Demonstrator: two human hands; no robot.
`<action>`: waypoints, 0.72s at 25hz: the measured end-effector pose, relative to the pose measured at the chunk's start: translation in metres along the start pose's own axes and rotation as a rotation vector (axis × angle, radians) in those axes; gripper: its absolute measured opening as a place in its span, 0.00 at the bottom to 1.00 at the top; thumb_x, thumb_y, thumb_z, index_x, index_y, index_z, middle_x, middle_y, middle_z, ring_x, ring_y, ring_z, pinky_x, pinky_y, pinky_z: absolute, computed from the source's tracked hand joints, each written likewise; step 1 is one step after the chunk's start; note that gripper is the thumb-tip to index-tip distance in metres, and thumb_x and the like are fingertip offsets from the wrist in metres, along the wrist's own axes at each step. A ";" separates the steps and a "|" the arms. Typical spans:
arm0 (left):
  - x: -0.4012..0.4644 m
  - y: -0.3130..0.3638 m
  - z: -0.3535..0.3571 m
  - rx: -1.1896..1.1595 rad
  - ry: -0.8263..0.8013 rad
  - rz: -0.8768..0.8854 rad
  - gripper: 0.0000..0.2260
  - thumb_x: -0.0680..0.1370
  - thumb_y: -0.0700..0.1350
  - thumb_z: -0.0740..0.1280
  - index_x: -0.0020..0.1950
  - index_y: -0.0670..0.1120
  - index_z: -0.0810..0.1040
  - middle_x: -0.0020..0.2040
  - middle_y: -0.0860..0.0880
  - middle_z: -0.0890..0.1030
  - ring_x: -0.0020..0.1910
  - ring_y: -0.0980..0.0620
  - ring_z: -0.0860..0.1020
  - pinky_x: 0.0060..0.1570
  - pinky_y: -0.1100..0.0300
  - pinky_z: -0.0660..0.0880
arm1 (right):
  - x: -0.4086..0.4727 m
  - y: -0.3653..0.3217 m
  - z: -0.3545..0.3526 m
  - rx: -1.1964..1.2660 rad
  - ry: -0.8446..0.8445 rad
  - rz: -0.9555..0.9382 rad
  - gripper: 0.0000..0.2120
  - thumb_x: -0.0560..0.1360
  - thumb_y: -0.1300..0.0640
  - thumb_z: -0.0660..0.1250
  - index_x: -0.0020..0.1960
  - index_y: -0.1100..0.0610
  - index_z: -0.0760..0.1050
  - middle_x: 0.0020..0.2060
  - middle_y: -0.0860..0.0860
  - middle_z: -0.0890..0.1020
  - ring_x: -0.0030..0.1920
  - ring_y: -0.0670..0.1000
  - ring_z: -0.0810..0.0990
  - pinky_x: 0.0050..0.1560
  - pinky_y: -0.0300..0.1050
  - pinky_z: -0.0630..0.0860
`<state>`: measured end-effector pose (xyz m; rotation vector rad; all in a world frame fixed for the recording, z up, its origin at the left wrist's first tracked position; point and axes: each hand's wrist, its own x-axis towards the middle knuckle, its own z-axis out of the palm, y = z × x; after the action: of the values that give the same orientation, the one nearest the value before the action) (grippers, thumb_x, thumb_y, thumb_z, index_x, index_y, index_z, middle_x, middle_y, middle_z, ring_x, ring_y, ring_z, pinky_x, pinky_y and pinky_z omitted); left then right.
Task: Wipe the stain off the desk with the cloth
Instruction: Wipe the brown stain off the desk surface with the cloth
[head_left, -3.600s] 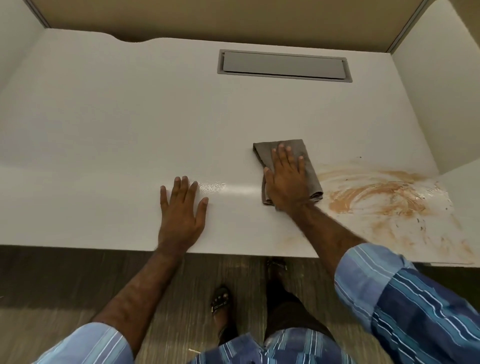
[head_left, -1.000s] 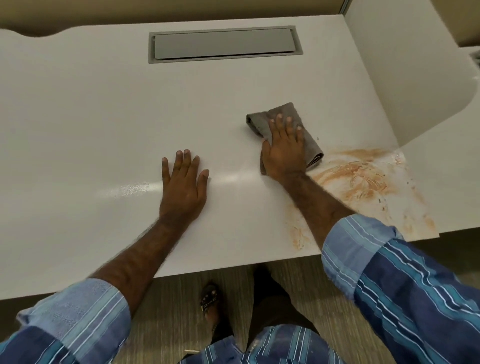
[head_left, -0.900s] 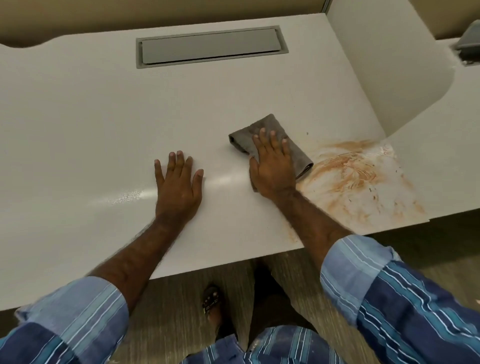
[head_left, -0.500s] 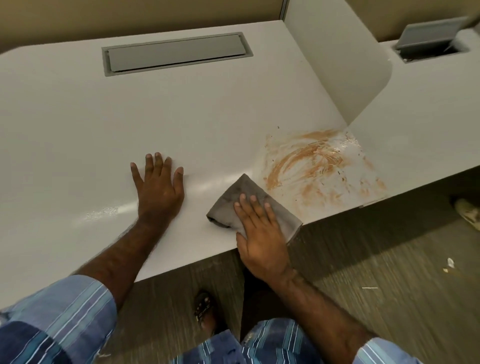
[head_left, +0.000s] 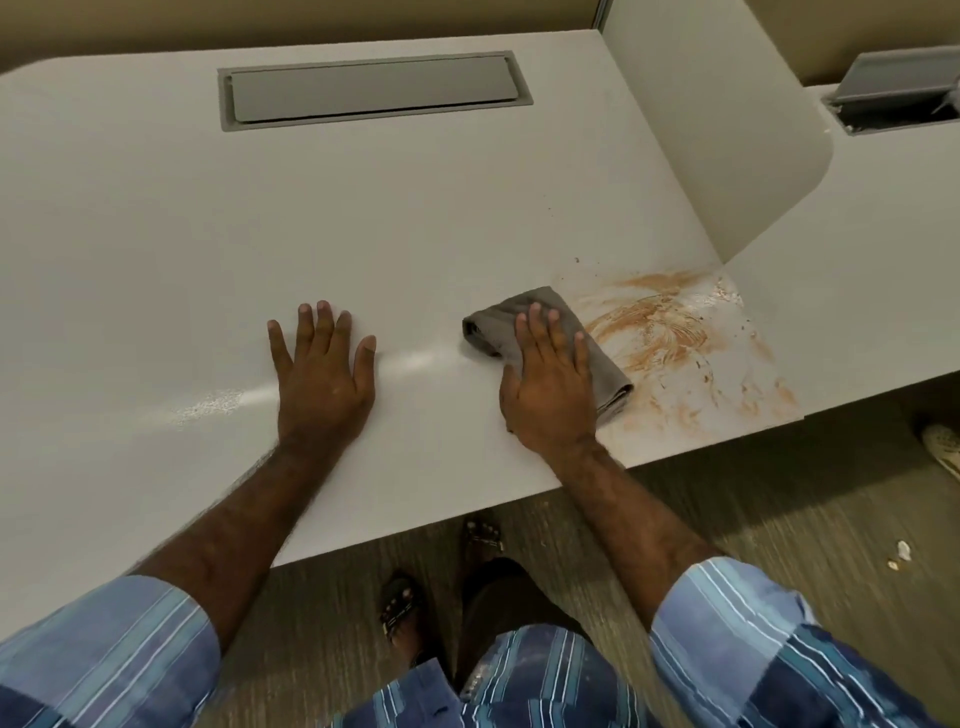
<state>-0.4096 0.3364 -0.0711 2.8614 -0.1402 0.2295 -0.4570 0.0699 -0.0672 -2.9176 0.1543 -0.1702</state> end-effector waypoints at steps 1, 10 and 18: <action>0.001 0.000 0.001 0.004 0.001 -0.001 0.25 0.89 0.53 0.55 0.81 0.38 0.69 0.84 0.37 0.67 0.86 0.39 0.59 0.85 0.34 0.45 | 0.021 0.002 0.001 -0.005 -0.004 0.014 0.29 0.85 0.51 0.57 0.85 0.58 0.60 0.85 0.55 0.60 0.86 0.56 0.55 0.85 0.64 0.52; 0.002 -0.001 0.005 0.002 0.030 -0.015 0.24 0.89 0.53 0.57 0.80 0.39 0.72 0.83 0.38 0.69 0.86 0.40 0.61 0.85 0.34 0.46 | 0.190 0.030 0.008 -0.040 -0.064 0.082 0.29 0.87 0.51 0.52 0.86 0.58 0.56 0.86 0.56 0.57 0.87 0.57 0.52 0.86 0.62 0.45; 0.003 0.002 -0.001 0.002 -0.024 -0.022 0.28 0.88 0.56 0.53 0.80 0.40 0.71 0.83 0.39 0.68 0.87 0.41 0.60 0.85 0.34 0.44 | 0.106 0.017 -0.007 0.067 -0.080 -0.005 0.29 0.84 0.58 0.58 0.84 0.62 0.59 0.85 0.60 0.60 0.86 0.60 0.56 0.86 0.57 0.46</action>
<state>-0.4074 0.3345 -0.0697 2.8665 -0.1137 0.1915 -0.3543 0.0392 -0.0532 -2.8525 0.1258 -0.0579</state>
